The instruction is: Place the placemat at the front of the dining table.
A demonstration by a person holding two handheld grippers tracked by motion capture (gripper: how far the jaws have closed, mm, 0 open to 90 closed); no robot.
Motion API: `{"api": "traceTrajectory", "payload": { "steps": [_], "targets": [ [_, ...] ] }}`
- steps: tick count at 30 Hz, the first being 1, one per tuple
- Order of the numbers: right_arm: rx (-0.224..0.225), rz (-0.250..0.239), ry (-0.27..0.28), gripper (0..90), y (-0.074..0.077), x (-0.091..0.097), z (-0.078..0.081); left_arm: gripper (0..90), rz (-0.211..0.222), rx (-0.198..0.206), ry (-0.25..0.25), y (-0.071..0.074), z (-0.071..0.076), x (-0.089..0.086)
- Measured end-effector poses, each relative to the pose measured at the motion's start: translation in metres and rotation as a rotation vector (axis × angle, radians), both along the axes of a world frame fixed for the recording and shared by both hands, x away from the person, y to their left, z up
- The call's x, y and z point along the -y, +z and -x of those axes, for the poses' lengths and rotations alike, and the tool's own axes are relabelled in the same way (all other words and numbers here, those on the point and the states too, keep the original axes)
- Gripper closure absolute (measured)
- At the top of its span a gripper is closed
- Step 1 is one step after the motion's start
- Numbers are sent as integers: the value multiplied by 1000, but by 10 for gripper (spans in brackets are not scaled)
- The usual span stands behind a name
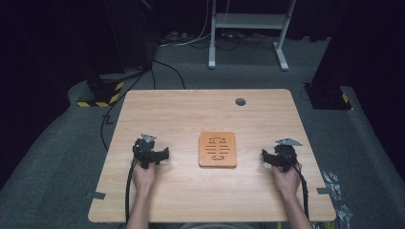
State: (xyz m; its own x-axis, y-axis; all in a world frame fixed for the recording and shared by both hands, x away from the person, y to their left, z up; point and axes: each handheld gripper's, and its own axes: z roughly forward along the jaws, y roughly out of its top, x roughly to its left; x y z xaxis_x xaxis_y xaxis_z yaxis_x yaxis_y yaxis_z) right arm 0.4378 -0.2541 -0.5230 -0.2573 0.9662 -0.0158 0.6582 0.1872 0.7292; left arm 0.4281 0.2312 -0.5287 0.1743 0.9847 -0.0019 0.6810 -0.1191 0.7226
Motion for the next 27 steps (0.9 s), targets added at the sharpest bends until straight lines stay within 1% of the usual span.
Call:
{"api": "traceTrajectory", "payload": {
  "steps": [10,13,14,15,16,17,18,19,20,22,27],
  "targets": [
    [1,0,-2,262,0,0,0,87,0,0,2,0,0,0],
    [-13,0,5,259,1,1,0,88,0,1,0,0,0,0],
    [-16,-2,5,250,1,1,0,93,1,1,-7,0,0,0],
    [1,2,2,232,0,0,-1,101,2,2,-10,0,0,0],
    [2,7,9,217,0,0,-1,106,2,4,-12,0,0,1],
    [-9,3,6,201,0,-2,-1,113,2,6,-18,0,0,1],
    [-9,5,8,197,0,-2,-2,120,1,7,-19,0,1,1],
    [-19,7,15,198,0,-2,-1,122,2,6,-17,0,1,1],
    [-9,3,2,205,0,-3,-1,131,3,8,-22,0,1,1],
    [-9,1,-2,213,0,-4,0,137,5,11,-20,0,2,2],
    [-6,4,6,219,0,-5,0,149,4,13,-20,0,3,2]
  ]
}}
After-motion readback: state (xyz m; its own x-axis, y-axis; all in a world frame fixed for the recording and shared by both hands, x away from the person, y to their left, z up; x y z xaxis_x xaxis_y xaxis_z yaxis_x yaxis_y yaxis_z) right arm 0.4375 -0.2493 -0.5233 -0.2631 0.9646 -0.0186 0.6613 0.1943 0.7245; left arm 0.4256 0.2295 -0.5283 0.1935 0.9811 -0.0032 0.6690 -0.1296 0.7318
